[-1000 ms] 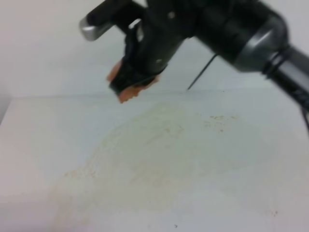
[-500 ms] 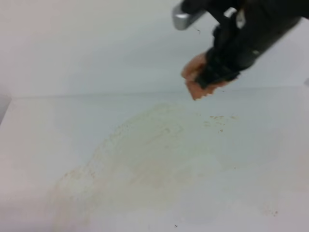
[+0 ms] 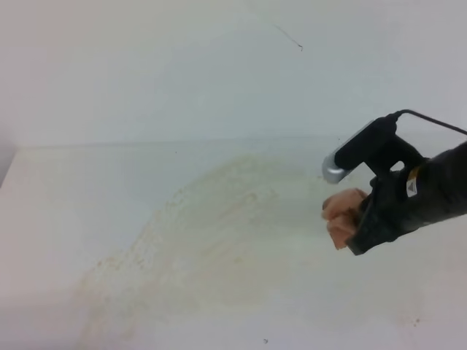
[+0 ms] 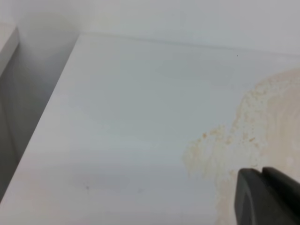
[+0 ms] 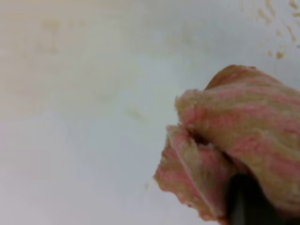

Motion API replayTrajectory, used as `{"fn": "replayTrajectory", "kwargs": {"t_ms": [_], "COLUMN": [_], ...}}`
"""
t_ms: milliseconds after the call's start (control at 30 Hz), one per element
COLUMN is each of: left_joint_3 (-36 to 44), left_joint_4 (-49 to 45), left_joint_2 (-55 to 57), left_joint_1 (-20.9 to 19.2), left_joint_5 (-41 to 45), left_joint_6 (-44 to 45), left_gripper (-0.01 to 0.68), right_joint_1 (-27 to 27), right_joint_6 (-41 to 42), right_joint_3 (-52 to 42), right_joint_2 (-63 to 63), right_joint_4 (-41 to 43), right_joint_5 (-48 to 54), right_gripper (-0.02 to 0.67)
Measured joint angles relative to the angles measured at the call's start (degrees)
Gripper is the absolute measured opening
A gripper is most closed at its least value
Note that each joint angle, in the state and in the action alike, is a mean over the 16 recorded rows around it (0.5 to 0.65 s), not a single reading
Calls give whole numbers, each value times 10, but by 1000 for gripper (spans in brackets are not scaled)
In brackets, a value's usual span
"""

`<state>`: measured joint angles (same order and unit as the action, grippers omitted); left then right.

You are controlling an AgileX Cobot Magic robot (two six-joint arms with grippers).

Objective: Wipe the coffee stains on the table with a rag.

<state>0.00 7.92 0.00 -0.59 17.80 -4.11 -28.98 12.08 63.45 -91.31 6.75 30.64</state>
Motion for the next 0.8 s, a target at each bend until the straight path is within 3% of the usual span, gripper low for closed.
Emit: {"fn": "replayTrajectory", "kwargs": {"t_ms": [167,567,667,800], "left_joint_3": [0,4,4,4], "left_joint_4": [0,0,0,0], "left_joint_2": [0,-3,-3,-3], "left_joint_1": [0,0,0,0], "left_joint_5": [0,-2,-2,-2], "left_joint_6": [0,0,0,0], "left_gripper": [1,1,0,0], "right_joint_1": [0,0,0,0], "right_joint_6": [-1,-11,-14,-18], "right_joint_3": [-41,-47,-47,-47], "right_joint_2": [1,8,19,47], "right_joint_4": [-2,-9,-11,-12], "right_joint_5": [-53,-57,-50,-38], "right_gripper": [138,359,360,276]}}
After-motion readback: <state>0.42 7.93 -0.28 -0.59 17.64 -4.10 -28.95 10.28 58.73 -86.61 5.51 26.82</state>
